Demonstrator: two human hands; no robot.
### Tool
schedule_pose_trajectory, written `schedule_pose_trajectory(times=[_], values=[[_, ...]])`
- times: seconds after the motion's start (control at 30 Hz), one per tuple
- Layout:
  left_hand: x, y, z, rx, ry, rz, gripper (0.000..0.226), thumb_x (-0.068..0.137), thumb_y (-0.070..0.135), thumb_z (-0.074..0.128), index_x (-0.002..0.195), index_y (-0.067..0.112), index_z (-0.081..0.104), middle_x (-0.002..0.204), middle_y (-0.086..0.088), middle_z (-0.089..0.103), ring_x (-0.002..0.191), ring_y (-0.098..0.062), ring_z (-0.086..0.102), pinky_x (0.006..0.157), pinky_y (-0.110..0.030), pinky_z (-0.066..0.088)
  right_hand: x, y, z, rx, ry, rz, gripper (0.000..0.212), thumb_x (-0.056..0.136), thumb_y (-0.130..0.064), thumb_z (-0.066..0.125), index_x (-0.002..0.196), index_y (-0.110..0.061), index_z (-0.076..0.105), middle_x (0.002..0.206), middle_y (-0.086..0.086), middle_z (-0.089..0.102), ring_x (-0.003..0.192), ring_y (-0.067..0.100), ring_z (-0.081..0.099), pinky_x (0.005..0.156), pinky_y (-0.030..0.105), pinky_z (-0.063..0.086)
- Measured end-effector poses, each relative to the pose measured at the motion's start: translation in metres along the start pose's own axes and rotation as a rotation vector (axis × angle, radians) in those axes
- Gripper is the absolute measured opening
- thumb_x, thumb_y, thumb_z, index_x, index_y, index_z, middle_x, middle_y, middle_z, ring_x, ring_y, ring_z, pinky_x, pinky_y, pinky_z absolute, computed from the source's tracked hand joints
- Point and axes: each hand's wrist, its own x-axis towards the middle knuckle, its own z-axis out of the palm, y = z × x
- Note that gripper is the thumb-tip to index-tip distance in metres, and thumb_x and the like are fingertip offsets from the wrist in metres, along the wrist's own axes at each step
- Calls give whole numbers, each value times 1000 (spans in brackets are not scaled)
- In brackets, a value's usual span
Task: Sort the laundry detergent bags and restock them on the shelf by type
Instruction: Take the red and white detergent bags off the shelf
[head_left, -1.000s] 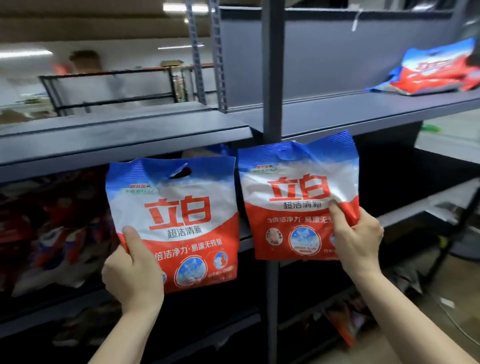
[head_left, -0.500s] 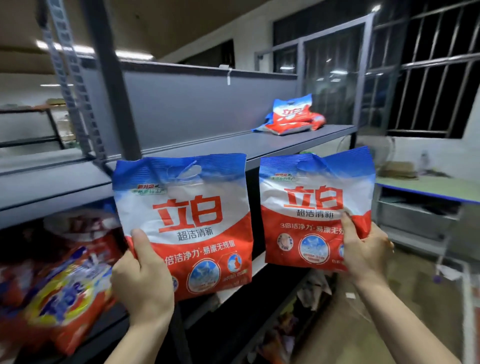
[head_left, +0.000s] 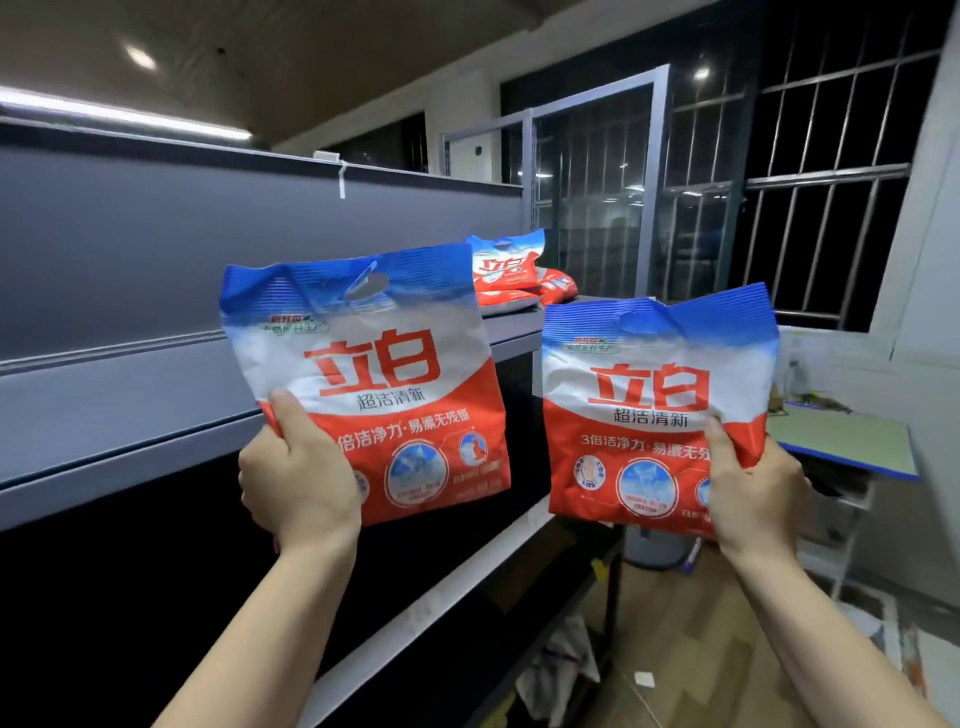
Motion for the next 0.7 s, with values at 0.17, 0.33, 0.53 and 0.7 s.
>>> schedule_pose_trajectory(times=[0.17,0.33,0.53,0.7], values=[[11,28,82,-39,57,-36,51,97,44,30,82,8,63,86,-13,64,87,-36,59,78,-37,45,71,19,7,11,8,-10,39,92,-42,56,76,-7,59,74,8,59,63,23,56,58,28,39],[33,60,156,-17,54,-9,49,98,44,27,89,14,64,94,-5,65,86,-30,57,80,-35,44,125,40,26,22,17,2,38,92,-44,56,76,-9,58,75,8,58,69,27,55,66,33,42],[72,65,243,-20,72,-15,50,97,45,25,95,13,64,106,-7,67,96,-32,62,83,-36,47,180,63,63,79,8,-21,37,91,-43,57,74,-10,58,71,4,58,67,26,57,63,32,43],[98,60,327,26,84,-50,53,99,41,24,114,6,61,121,-11,63,108,-33,57,82,-33,40,246,85,118,183,12,-53,36,91,-43,58,75,-11,62,72,3,64,68,25,63,65,32,49]])
